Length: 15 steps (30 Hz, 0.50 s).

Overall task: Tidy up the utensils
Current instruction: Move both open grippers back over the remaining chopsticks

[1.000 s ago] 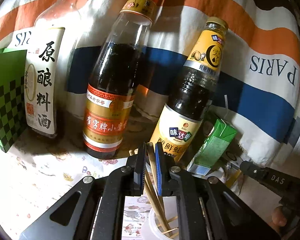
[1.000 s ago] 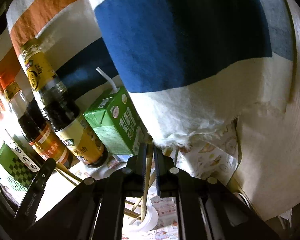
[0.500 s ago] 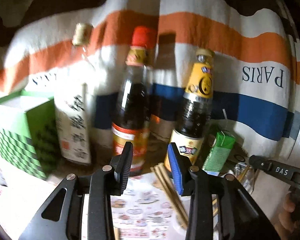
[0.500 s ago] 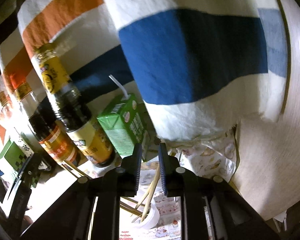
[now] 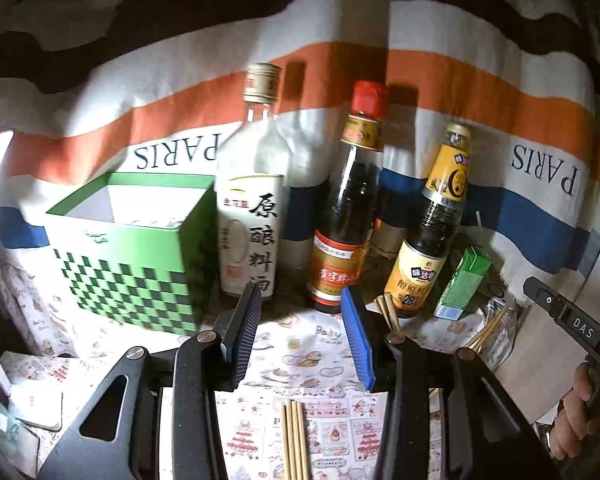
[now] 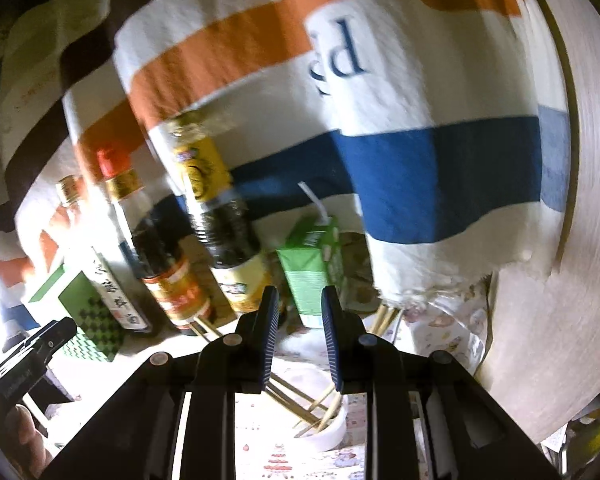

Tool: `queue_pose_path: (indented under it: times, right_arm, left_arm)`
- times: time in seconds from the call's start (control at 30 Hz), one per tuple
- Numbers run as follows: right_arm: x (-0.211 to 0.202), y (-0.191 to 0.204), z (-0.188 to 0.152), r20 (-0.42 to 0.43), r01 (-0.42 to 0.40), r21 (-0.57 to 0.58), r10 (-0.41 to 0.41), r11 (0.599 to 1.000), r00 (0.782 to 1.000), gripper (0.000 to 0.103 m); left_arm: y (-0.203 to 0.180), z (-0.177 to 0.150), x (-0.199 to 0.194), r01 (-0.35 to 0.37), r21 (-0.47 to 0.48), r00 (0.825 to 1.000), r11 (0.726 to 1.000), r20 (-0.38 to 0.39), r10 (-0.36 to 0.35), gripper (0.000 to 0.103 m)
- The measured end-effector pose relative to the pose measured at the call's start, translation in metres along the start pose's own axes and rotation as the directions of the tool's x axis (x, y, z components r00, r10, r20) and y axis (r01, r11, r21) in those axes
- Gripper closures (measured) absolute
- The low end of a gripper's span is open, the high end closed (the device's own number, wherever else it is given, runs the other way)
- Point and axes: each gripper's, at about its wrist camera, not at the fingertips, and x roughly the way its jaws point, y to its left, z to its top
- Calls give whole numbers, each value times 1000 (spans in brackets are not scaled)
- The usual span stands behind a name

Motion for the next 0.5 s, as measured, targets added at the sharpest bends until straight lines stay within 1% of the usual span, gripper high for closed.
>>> queue_pose_path:
  times: [0.13, 0.27, 0.33, 0.43, 0.5]
  right_arm:
    - [-5, 13, -1, -3, -16, -19, 16, 1000, 1000, 79]
    - [-1, 30, -6, -36, -29, -84, 26, 996, 999, 79]
    - [-1, 37, -9, -39, -28, -104, 24, 994, 999, 79]
    - [0, 48, -14, -50, -43, -127, 37, 991, 998, 79]
    - [2, 54, -17, -65, -58, -135, 49, 989, 997, 79]
  left_arm:
    - [8, -3, -6, -10, 4, 1000, 1000, 1, 10, 61]
    - [11, -9, 1, -33, 74, 998, 997, -42, 37, 61]
    - [19, -14, 1, -42, 63, 998, 997, -50, 45, 61]
    - [29, -13, 4, -37, 32, 997, 999, -67, 40, 61]
    - [35, -12, 1, -33, 15, 998, 999, -59, 34, 61]
